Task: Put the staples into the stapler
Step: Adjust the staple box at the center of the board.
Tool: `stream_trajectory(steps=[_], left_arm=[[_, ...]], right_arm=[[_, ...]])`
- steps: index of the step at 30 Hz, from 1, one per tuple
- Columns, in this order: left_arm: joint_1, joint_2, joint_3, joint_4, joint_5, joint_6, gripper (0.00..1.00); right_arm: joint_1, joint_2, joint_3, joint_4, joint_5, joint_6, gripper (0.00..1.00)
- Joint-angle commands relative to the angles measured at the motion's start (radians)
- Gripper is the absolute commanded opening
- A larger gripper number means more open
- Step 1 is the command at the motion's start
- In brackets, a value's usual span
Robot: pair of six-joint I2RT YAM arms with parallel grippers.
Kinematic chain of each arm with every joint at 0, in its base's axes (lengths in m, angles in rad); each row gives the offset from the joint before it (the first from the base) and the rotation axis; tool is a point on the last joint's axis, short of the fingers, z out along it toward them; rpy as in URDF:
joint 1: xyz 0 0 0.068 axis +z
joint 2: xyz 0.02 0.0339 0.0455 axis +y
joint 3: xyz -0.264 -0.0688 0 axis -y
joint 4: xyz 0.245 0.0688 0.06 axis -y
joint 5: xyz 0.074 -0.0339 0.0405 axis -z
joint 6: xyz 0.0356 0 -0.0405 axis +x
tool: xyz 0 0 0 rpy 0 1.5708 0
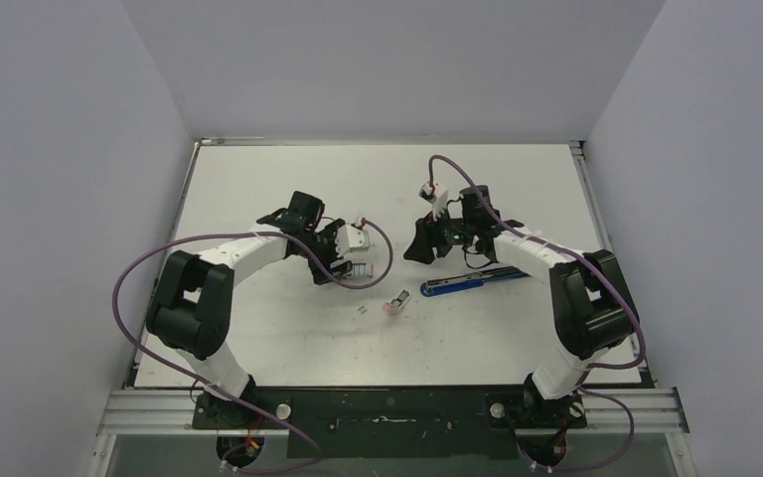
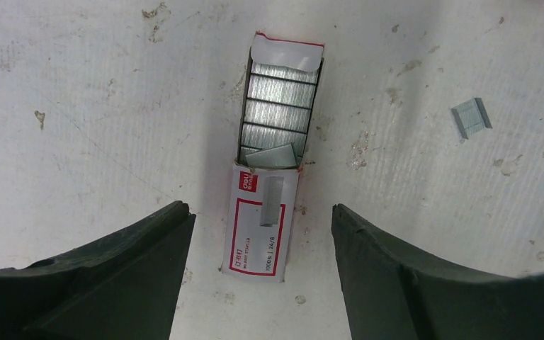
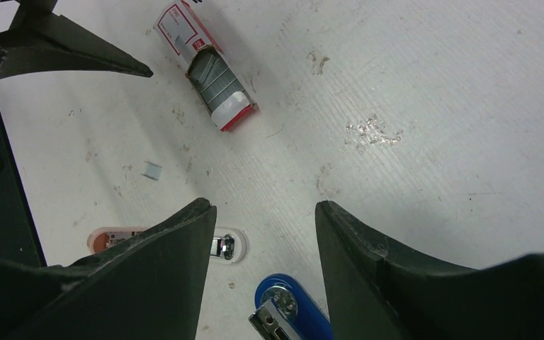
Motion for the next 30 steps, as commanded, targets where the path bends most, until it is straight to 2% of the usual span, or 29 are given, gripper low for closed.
stream_trajectory(steps=[1,6,12,16,21,30], left_arm=[[0.0,0.035,0.064,-0.074,-0.013,0.1,0.71],[0.01,0.085,0.081,-0.09,-0.013,0.15,0.72],[0.022,0.141,0.125,-0.135,-0.025,0.193,0.65],[0.052,0.135,0.125,-0.147,-0.003,0.209,0.63],[0.067,0.111,0.085,-0.119,0.008,0.217,0.6],[0.069,0.083,0.027,-0.084,0.001,0.221,0.58]], right_arm=[[0.001,-0.004,0.004,0.07,-0.055,-0.001,0.55],[0.039,0.07,0.057,0.062,-0.049,0.028,0.57],[0.137,0.176,0.144,0.047,0.045,0.09,0.58],[0.169,0.248,0.2,0.063,0.087,0.178,0.6],[0.202,0.319,0.276,0.011,0.162,0.204,0.6],[0.25,0.377,0.335,-0.059,0.267,0.206,0.53]])
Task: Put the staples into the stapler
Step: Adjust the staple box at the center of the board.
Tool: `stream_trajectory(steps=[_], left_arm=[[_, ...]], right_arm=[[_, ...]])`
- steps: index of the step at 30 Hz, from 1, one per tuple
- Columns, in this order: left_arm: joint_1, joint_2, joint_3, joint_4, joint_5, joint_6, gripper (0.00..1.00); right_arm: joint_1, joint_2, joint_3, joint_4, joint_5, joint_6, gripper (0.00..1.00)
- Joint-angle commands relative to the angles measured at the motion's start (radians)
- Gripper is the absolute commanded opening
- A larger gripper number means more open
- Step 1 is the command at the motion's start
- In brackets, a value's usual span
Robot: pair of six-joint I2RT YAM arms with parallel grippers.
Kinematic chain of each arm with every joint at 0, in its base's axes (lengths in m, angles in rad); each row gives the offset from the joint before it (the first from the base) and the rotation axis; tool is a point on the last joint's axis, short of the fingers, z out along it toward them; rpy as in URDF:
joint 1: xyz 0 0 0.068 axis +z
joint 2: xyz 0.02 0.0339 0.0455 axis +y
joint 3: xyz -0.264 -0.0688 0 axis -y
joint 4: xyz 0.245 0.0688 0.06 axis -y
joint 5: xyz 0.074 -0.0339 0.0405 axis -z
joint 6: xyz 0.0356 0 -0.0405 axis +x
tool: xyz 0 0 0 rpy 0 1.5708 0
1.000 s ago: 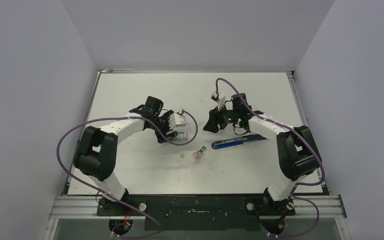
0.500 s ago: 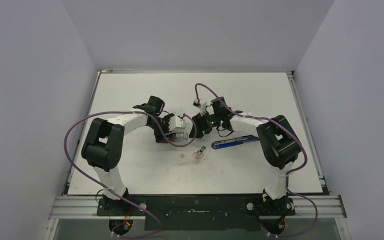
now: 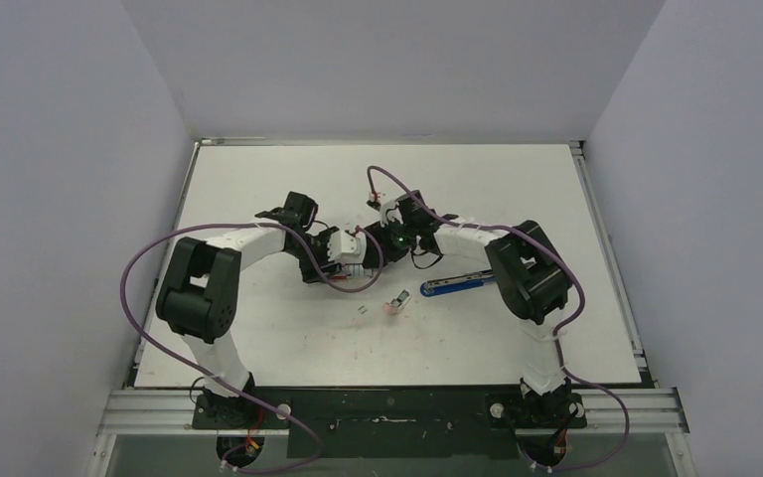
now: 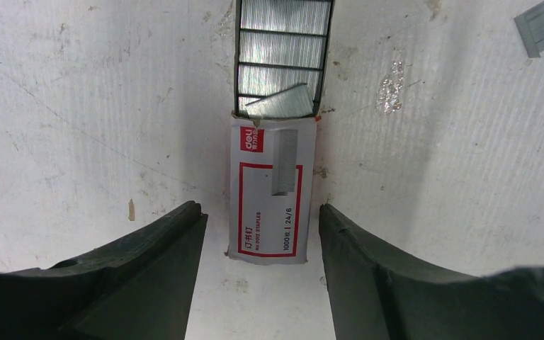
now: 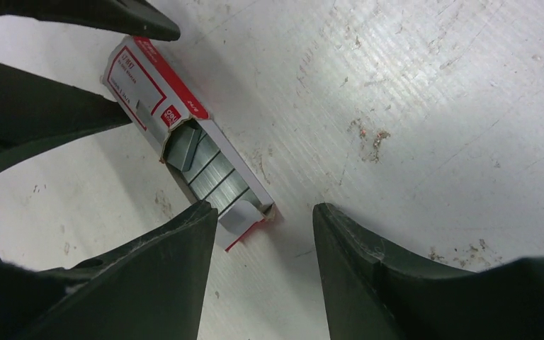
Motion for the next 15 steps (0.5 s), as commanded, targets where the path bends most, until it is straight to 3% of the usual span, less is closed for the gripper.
stream_trajectory(steps=[1,15], left_arm=[[0.001,-0.042,-0.028,0.015,0.019,0.021,0.57],[-0.002,-0.061,-0.047,0.052,0.019,-0.031,0.47]], right_arm=[[0.038,0.019,0.044,-0.029,0.079,0.005,0.51],[0.066,-0.016,0.024,-0.11,0.199,-0.02,0.29]])
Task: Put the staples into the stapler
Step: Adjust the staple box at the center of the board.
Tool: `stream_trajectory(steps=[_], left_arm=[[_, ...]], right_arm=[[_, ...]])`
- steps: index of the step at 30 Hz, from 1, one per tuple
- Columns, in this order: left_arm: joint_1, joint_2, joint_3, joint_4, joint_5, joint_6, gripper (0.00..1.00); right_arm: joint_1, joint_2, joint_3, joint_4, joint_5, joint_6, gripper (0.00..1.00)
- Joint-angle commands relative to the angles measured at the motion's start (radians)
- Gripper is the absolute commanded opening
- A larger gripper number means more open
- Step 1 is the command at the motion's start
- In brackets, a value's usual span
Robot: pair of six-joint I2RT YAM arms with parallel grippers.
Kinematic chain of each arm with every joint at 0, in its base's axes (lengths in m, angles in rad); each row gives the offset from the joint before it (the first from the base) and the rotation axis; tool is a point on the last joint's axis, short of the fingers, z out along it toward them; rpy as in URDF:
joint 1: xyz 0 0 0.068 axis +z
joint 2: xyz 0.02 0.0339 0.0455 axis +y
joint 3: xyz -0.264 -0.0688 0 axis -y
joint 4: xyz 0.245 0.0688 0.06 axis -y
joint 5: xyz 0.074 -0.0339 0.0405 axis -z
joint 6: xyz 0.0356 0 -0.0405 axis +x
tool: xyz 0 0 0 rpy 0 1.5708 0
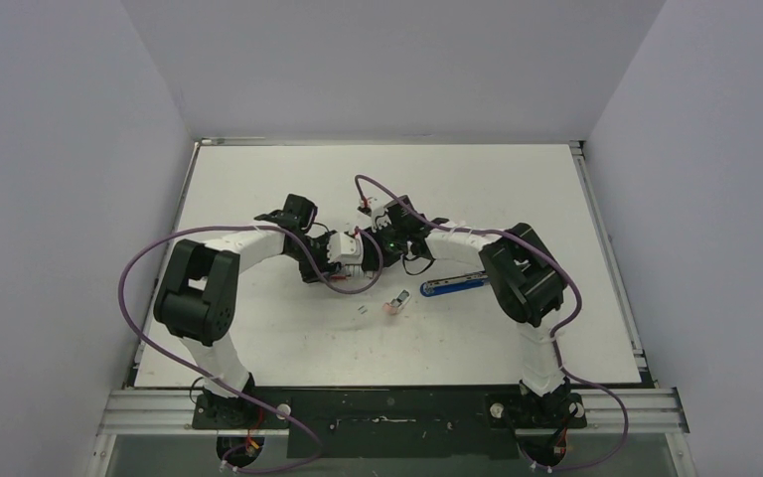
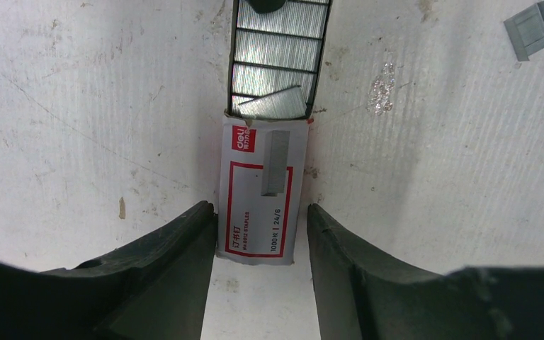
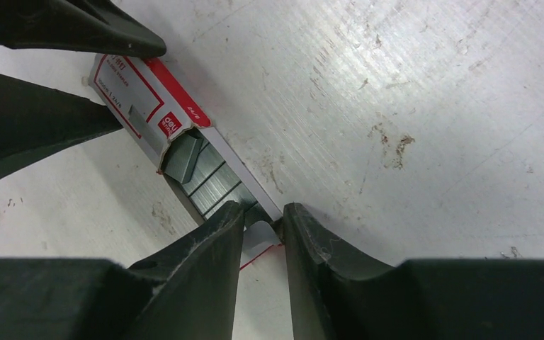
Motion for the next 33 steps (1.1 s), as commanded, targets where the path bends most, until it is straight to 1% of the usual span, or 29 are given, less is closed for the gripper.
stream_trajectory(steps=[1,3,7,10,14,20,24,27,29,33], left_arm=[[-0.002,-0.044,-0.02,0.033,0.013,-0.016,0.46],[-0.002,-0.045,-0.024,0.035,0.012,-0.02,0.43],[-0.005,-0.049,-0.033,0.034,0.01,-0.021,0.37],[-0.005,-0.048,-0.034,0.023,0.008,-0.021,0.31],[-0.005,-0.048,-0.036,0.007,0.002,-0.015,0.26],[-0.003,-0.057,-0.048,-0.01,-0.011,0.004,0.25],[-0.002,-0.056,-0.057,-0.019,-0.013,0.014,0.26],[-0.002,-0.052,-0.054,-0.025,-0.007,0.012,0.3],[-0.002,-0.05,-0.052,-0.029,-0.005,0.008,0.34],[-0.002,-0.056,-0.06,-0.016,-0.002,-0.007,0.48]], right_arm=[[0.008,-0.032,0.002,-0.088,0.098,-0.025,0.27],[0.008,-0.041,0.001,-0.098,0.117,-0.036,0.24],[0.008,-0.049,-0.001,-0.104,0.126,-0.047,0.15],[0.007,-0.046,0.004,-0.109,0.126,-0.053,0.09],[0.005,-0.04,0.021,-0.124,0.127,-0.066,0.05],[-0.006,-0.03,0.044,-0.146,0.133,-0.091,0.05],[-0.011,-0.031,0.052,-0.156,0.13,-0.11,0.05],[-0.009,-0.029,0.055,-0.159,0.112,-0.119,0.07],[-0.009,-0.026,0.06,-0.159,0.094,-0.123,0.12],[-0.009,-0.031,0.076,-0.146,0.047,-0.119,0.26]])
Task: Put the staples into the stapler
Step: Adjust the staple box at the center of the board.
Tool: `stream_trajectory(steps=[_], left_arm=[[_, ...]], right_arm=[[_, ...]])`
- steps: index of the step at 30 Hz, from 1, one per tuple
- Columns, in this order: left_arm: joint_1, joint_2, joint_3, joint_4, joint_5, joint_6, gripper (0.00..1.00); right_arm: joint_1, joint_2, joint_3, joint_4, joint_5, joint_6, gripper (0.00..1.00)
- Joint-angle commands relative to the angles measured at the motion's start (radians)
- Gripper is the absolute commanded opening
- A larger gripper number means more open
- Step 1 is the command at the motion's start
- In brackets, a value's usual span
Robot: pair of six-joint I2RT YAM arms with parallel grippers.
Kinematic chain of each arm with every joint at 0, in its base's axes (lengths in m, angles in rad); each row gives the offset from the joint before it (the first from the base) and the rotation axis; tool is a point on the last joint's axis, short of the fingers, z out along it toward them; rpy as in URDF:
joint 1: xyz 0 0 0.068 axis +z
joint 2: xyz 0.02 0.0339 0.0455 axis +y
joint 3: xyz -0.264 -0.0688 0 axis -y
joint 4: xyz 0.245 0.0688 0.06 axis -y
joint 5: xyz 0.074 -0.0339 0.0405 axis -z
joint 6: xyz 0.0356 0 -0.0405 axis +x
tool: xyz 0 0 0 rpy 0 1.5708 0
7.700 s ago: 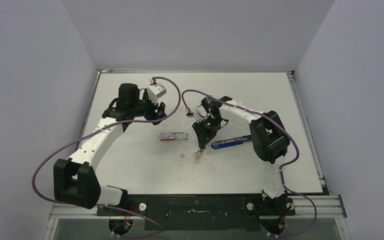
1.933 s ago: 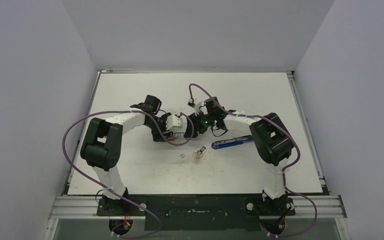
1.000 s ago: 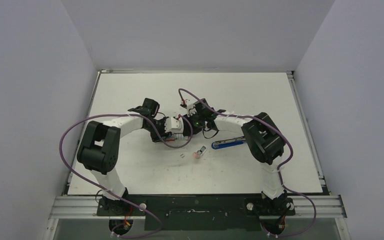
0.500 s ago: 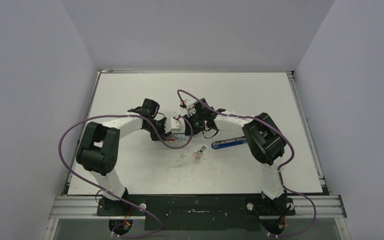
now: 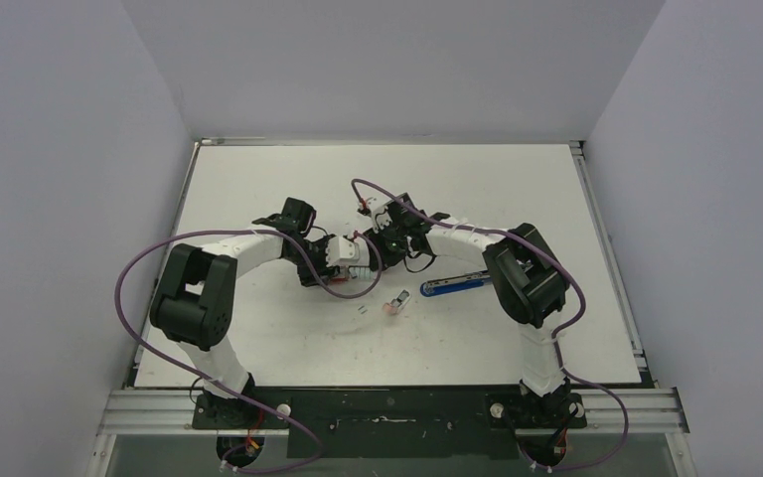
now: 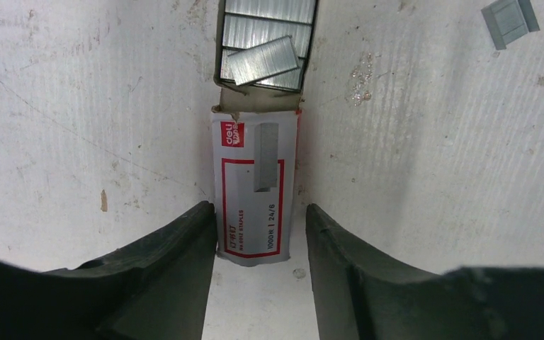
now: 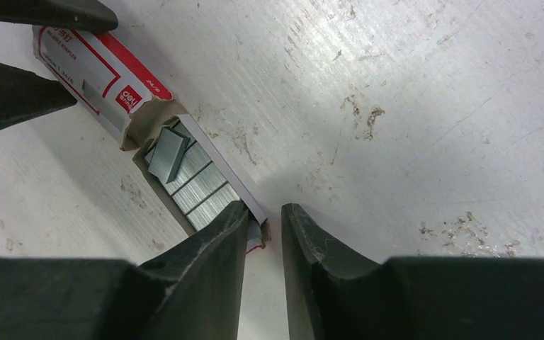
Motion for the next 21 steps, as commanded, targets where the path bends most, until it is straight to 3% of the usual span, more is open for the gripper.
stream_trajectory(steps=[1,7,21], left_arm=[[0.002,-0.023,-0.017,-0.016,0.004,-0.017,0.5],[0.019,-0.051,-0.028,0.011,0.027,-0.06,0.59],[0.125,-0.203,-0.111,0.117,0.151,-0.163,0.68]], right_arm=[[-0.008,-0.015,0.042,-0.014,-0.038,-0.017,0.29],[-0.005,-0.029,0.061,0.011,-0.077,0.0,0.39],[0.048,-0.017,0.091,0.029,-0.061,0.039,0.42]])
